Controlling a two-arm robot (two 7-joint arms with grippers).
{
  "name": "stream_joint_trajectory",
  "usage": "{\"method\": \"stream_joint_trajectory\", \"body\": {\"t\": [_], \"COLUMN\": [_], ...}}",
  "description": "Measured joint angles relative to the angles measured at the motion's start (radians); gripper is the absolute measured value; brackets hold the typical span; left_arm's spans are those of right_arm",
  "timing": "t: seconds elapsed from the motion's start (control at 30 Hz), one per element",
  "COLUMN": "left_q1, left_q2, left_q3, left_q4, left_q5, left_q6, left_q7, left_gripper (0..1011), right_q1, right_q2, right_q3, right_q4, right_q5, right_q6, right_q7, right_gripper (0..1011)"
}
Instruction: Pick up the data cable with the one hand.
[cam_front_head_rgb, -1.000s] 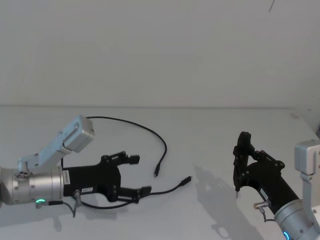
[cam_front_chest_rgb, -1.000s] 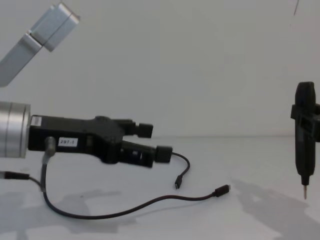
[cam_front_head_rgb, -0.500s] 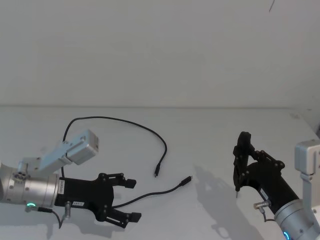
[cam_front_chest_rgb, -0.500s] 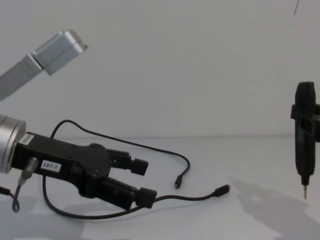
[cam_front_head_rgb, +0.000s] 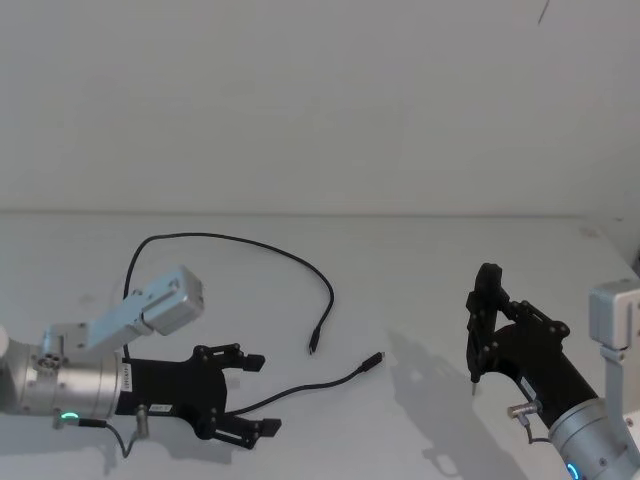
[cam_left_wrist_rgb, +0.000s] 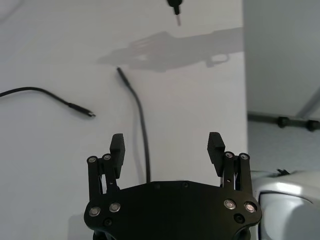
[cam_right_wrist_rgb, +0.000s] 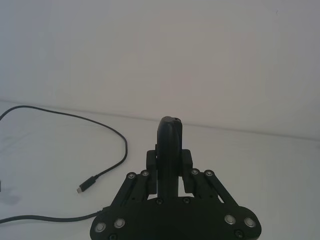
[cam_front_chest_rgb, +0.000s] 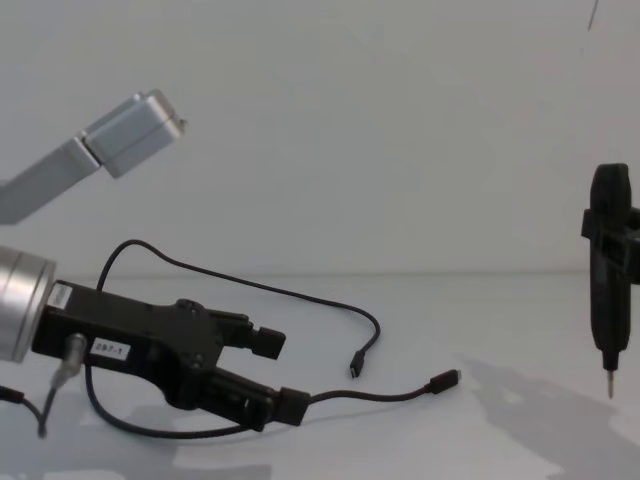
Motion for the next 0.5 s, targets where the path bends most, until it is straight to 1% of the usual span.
{"method": "stream_joint_trajectory", "body": {"t": [0.07,0.1,0.23,0.3,0.33,0.43,0.5], "left_q1": [0.006,0.015,0.029,0.040,0.040,0.049,0.051], "left_q2": [-0.003,-0.007,-0.017,-0.029,-0.029,-0.046,-0.052], "left_q3": [-0.003,-0.006,-0.013,-0.017,-0.017,-0.021,-0.021], "left_q4": [-0.003,-0.005,-0.007,-0.005,-0.005,0.005,0.010], "left_q5": [0.002,0.004,0.005,0.006,0.006,0.006,0.005], "left_q6": [-0.001,-0.004,-0.010,-0.017,-0.017,-0.024,-0.026], "left_q7": [0.020,0.044,0.083,0.114,0.114,0.141,0.148], "left_gripper": [1000,1000,1000,1000,1001,1001,1001], "right_q1": [0.000,0.000,0.000,0.000,0.000,0.000,0.000], "right_q2": [0.000,0.000,0.000,0.000,0.000,0.000,0.000], "right_q3": [0.000,0.000,0.000,0.000,0.000,0.000,0.000], "right_q4": [0.000,0.000,0.000,0.000,0.000,0.000,0.000], "right_q5": [0.000,0.000,0.000,0.000,0.000,0.000,0.000], "right_q6": [0.000,0.000,0.000,0.000,0.000,0.000,0.000], "right_q7": [0.000,0.000,0.000,0.000,0.000,0.000,0.000], "right_gripper": [279,279,279,279,279,279,279]}}
